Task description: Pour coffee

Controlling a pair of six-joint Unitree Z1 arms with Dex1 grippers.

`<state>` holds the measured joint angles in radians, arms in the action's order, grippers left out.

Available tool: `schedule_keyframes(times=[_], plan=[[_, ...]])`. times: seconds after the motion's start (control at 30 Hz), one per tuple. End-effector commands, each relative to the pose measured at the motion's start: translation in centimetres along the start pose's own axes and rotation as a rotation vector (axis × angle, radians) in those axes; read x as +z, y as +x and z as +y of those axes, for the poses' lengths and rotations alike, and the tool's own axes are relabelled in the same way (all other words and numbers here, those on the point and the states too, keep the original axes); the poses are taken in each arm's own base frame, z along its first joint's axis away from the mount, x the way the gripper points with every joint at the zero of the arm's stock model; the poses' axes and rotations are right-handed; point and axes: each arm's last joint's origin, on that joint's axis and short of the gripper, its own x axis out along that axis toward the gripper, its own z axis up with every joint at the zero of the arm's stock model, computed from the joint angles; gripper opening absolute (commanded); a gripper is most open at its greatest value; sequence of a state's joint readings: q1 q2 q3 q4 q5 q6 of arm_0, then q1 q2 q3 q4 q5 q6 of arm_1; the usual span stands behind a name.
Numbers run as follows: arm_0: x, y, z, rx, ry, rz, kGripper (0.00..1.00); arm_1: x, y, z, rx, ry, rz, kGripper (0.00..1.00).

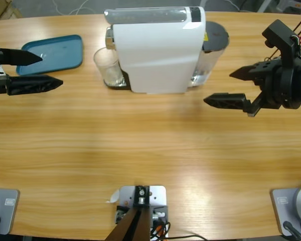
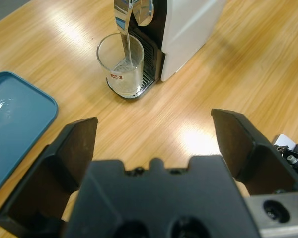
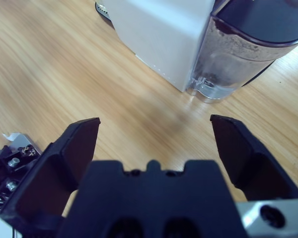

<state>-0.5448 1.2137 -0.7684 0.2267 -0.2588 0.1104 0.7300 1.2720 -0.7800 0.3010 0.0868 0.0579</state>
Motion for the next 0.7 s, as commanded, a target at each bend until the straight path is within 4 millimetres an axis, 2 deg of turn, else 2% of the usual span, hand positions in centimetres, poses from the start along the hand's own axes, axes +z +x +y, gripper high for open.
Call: schedule_keyframes(times=[0.03, 0.7], plan=[[-0.68, 1.78, 0.20, -0.017, -0.006, 0.073, 0.998, -1.25, -0.59, 0.07, -0.017, -0.017, 0.016, 1.000], [-0.40, 2.01, 0.53, -0.008, -0.001, 0.061, 1.000, -1.21, -0.82, 0.06, -0.023, -0.018, 0.016, 1.000]])
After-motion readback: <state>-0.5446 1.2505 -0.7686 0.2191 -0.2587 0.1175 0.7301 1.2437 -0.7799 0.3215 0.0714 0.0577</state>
